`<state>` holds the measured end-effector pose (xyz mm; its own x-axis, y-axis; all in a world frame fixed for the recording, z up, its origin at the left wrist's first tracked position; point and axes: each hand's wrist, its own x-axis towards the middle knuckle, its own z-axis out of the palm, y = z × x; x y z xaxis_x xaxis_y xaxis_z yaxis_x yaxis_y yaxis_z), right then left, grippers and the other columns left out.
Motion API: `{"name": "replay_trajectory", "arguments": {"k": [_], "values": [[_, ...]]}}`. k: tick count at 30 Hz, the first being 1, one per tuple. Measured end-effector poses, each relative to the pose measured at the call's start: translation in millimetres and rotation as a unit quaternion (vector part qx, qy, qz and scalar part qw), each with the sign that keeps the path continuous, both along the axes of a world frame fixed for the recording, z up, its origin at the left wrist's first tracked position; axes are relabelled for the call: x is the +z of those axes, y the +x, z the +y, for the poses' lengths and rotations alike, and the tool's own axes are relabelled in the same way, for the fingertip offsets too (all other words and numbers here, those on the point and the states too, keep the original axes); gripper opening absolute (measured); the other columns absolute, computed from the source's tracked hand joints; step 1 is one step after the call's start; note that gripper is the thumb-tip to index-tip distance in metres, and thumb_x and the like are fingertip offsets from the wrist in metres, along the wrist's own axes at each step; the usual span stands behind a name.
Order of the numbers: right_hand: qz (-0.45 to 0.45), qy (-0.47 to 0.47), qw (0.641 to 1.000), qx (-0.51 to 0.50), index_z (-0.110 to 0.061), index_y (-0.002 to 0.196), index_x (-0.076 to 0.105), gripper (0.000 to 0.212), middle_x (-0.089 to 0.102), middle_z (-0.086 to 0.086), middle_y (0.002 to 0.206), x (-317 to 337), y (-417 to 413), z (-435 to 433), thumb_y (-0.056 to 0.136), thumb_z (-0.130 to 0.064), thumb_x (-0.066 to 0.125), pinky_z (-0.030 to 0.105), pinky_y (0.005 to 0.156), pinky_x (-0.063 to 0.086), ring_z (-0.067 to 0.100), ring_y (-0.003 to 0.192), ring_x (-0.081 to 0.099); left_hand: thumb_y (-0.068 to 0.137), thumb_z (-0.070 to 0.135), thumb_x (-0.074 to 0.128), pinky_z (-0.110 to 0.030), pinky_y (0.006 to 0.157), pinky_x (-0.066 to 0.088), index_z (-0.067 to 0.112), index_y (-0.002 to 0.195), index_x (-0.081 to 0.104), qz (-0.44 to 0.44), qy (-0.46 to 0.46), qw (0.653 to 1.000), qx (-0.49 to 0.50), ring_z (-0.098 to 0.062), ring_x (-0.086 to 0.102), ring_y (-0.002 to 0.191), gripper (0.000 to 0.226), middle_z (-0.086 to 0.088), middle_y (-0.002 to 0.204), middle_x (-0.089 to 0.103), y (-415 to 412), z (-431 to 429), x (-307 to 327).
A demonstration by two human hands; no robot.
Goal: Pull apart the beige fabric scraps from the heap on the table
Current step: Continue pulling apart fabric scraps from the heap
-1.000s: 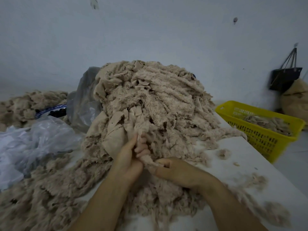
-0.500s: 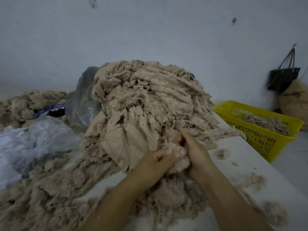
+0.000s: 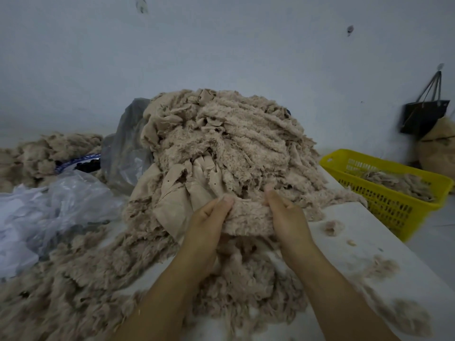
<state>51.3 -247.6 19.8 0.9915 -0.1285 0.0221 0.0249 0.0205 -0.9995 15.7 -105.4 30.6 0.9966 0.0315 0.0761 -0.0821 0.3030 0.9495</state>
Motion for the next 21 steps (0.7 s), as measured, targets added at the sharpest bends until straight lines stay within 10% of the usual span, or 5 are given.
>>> {"name": "replay_trajectory", "arguments": {"k": [5,10,15,18,21], "values": [[-0.006,-0.013,1.0,-0.007,-0.031,0.048,0.058,0.052,0.039,-0.009,0.045,2.5,-5.3,-3.7,0.09,-0.062,0.056,0.022,0.045,0.036,0.013,0.043,0.038,0.072,0.033,0.073,-0.031,0.067,0.06,0.011,0.096,0.079,0.063,-0.15,0.986,0.026,-0.024,0.074,0.094,0.033,-0.014,0.103,0.076,4.1,2.6,4.1],[-0.028,-0.027,0.998,-0.04,-0.027,0.047,0.05,0.057,0.032,-0.009,0.042,1.5,-5.0,-6.8,0.098,-0.053,0.05,0.027,0.05,0.03,0.008,0.035,0.027,0.078,0.025,0.066,-0.034,0.067,0.061,-0.001,0.114,0.07,0.105,-0.252,0.961,-0.05,-0.028,0.073,0.099,0.044,-0.021,0.115,0.071,3.8,1.8,2.0],[-0.027,-0.01,0.995,-0.092,-0.025,0.047,0.054,0.058,0.033,-0.008,0.04,-3.1,0.2,-25.4,0.101,-0.047,0.048,0.027,0.049,0.028,0.008,0.034,0.027,0.089,0.027,0.053,-0.023,0.054,0.059,0.005,0.091,0.081,0.069,-0.293,0.95,-0.077,-0.016,0.074,0.069,0.036,-0.014,0.101,0.076,7.7,21.7,1.3],[-0.066,-0.065,0.995,-0.032,-0.034,0.064,0.067,0.043,0.053,-0.011,0.051,-6.5,1.3,-19.7,0.097,-0.054,0.049,0.028,0.054,0.036,0.002,0.043,0.044,0.079,0.026,0.063,-0.026,0.059,0.059,0.007,0.094,0.08,0.059,-0.174,0.981,-0.063,-0.017,0.072,0.077,0.03,-0.013,0.101,0.075,6.6,18.6,-1.1],[-0.1,-0.03,0.986,0.128,-0.05,0.104,0.068,0.043,0.069,-0.022,0.11,-12.1,-1.5,-3.0,0.082,-0.079,0.046,0.034,0.089,0.052,0.002,0.104,0.065,0.086,0.01,0.064,-0.024,0.054,0.056,0.001,0.091,0.072,0.047,-0.063,0.995,-0.068,-0.015,0.071,0.067,0.013,-0.011,0.082,0.075,0.9,7.7,-4.5]]}}
